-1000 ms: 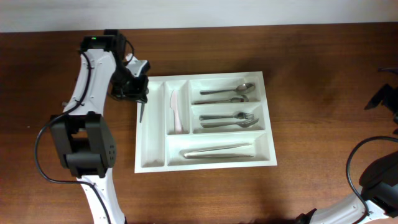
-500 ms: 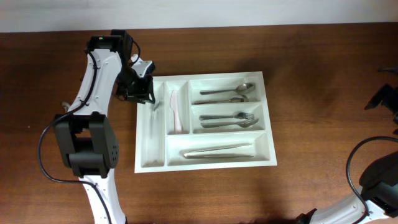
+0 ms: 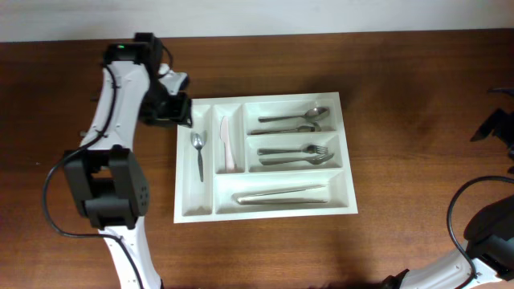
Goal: Pack container
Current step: 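Carry the spoon with the left gripper into the tray's leftmost compartment, then return the left gripper to the second spoon and grasp it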
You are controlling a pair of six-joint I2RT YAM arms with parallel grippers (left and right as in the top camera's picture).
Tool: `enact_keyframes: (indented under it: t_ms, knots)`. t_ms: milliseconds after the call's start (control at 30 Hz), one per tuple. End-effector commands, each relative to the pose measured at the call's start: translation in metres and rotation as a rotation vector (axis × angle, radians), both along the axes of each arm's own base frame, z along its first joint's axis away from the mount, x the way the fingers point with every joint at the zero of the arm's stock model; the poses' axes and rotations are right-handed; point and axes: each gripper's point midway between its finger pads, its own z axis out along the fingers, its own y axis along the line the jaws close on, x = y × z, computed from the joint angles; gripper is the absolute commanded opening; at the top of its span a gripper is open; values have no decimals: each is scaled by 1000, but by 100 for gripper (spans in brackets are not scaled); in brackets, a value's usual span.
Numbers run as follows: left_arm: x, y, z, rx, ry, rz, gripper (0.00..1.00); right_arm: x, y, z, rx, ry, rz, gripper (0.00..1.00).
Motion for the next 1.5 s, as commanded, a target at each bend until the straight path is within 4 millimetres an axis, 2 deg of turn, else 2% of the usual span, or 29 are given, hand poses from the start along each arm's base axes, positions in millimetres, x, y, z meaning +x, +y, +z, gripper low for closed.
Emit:
enact_keyframes:
  t_ms: [0,100,200,233,300,433,700,933,1467]
  knots:
    - [2,71,12,213,-13,80,67,2,2,-2,7,0,14,99]
    - [-14,118,15,320,42,141,77,2,2,-2,7,0,14,99]
    - [-23,150,16,341,64,209,92,2,2,-2,7,0,14,99]
    - [-24,160,16,341,60,230,94,2,2,-2,7,0,14,99]
    - [-24,176,15,336,44,238,95,2,2,-2,7,0,14,99]
    - [-17,194,13,278,-15,187,95,2,2,-2,7,0,14,99]
    - [-17,233,12,280,-69,277,95,2,2,-2,7,0,14,99]
    - [-21,241,-5,259,-66,304,95,2,2,-2,7,0,14,99]
    - [-25,238,-42,252,-46,301,95,2,2,-2,7,0,14,99]
